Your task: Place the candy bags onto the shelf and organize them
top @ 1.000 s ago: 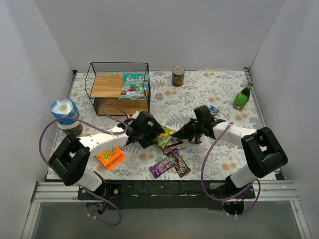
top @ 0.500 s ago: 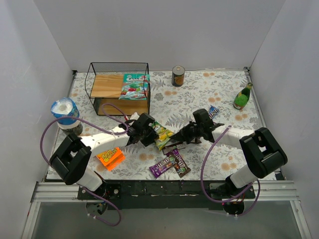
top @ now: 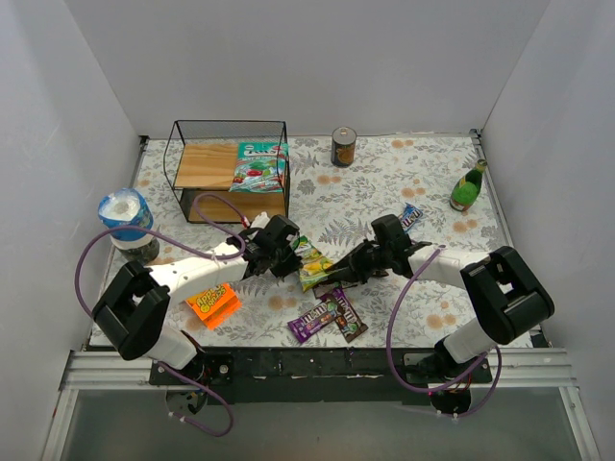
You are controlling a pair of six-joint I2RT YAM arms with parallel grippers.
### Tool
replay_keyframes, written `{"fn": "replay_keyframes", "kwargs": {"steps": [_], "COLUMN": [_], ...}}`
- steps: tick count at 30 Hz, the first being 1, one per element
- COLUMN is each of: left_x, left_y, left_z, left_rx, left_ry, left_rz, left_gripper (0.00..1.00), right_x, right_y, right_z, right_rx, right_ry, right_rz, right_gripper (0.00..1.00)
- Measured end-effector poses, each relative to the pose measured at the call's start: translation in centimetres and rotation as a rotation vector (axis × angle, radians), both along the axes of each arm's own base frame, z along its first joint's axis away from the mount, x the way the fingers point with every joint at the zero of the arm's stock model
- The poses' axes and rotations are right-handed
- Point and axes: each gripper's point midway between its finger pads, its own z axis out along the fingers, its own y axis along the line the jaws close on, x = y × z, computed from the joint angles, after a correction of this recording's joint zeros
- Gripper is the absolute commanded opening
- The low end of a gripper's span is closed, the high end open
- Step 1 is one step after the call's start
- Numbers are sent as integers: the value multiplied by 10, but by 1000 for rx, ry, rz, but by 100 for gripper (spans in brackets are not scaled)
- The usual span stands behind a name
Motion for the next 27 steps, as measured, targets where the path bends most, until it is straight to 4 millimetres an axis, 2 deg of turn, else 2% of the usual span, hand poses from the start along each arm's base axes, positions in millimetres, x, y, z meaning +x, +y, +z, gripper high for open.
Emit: {"fn": "replay_keyframes", "kwargs": {"steps": [3, 8, 13, 18, 23, 27], "left_x": [2, 9, 24, 34, 37, 30], "left_y": [0, 1, -4, -8, -7, -2], "left_z": [3, 15, 38, 65, 98, 130], "left_rx": [15, 60, 77, 95, 118, 128], "left_ry": [-14, -61, -140, -226, -319, -411], "left_rz": [-18, -60, -99, -154, -237, -329], "left_gripper": [0, 0, 0, 0, 0, 0], "right_x": [-2, 2, 14, 32, 41, 50], "right_y": [0, 0, -5, -19, -46, -74], "right_z": [0, 7, 25, 40, 52, 63], "right_rx": [-3, -34, -72, -136, -214, -268], "right_ry": [-11, -63, -167, -279, -364, -417], "right_rz": [18, 63, 89, 94, 82, 46], "right_gripper": [57, 71, 77, 79, 82, 83]}}
